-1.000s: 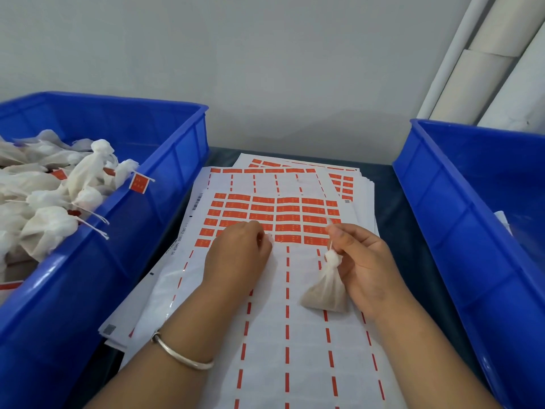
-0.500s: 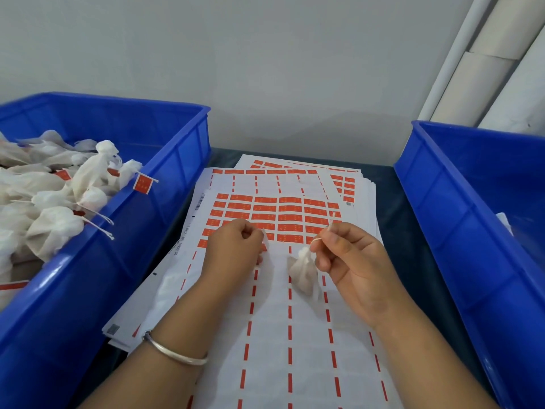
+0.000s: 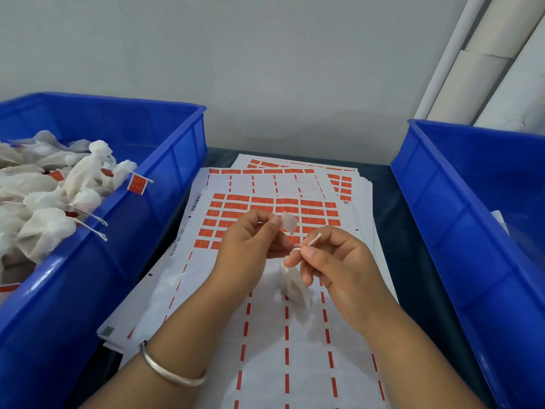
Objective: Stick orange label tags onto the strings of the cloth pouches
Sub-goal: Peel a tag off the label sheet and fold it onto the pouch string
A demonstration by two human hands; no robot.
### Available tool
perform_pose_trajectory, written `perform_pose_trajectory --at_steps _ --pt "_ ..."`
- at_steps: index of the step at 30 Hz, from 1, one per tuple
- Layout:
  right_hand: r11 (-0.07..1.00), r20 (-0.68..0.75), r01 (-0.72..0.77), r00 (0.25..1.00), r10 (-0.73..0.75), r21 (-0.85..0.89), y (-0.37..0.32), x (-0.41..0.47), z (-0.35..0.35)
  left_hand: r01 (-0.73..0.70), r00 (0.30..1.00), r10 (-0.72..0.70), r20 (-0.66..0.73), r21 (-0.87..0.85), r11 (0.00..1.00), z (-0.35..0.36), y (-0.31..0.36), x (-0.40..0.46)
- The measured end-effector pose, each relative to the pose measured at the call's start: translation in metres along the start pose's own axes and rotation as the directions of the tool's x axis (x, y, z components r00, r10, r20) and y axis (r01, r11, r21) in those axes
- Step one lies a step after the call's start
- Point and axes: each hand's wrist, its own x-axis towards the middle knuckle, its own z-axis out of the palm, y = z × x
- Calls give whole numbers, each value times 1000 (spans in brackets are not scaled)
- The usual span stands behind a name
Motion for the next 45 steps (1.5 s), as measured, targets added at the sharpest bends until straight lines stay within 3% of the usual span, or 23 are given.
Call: perform_pose_trajectory --at_steps 6,10,25,45 --pt "986 -267 65 958 -105 -152 2 0 1 -28 993 25 119 23 999 8 4 -11" --pt "986 -342 51 934 -104 -162 3 0 0 -4 992 1 126 23 1000 10 6 -13" --pt "990 -360 53 928 -97 -129 11 2 -3 214 977 -211 40 -95 972 10 17 -16" --pt "996 -382 11 923 -45 -91 9 1 1 163 986 -165 -15 -78 984 11 18 -17"
